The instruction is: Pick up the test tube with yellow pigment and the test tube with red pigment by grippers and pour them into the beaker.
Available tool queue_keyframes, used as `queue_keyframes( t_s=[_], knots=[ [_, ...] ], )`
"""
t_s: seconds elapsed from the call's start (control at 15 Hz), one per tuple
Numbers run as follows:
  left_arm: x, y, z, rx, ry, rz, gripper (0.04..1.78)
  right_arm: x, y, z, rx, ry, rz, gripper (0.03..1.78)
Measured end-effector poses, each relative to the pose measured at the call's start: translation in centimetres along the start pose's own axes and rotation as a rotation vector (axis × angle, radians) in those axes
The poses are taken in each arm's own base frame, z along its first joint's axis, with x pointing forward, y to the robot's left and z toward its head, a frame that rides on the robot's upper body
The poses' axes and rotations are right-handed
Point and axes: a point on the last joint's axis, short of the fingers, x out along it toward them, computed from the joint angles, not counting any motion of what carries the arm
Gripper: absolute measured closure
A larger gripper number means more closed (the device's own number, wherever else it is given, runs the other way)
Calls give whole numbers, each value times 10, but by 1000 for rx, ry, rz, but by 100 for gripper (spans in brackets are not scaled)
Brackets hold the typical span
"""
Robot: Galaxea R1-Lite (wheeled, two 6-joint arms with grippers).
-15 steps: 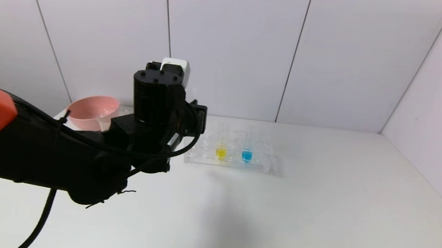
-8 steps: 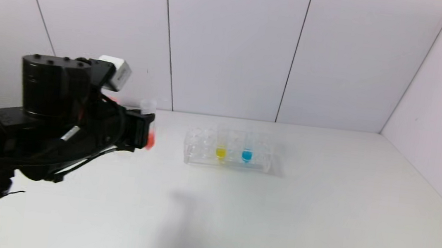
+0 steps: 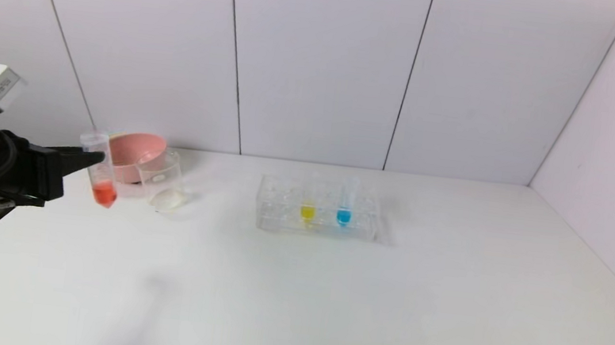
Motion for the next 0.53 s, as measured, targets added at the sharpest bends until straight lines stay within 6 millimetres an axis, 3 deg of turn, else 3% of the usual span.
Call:
queue_keyframes(
  t_s=[0.27,0.53],
  knots=[
    [13,28,15,76,67,-23,141,0,0,0,0,0,-1,10],
    [49,47,19,197,146,-32,141,0,0,0,0,0,0,10]
  ],
)
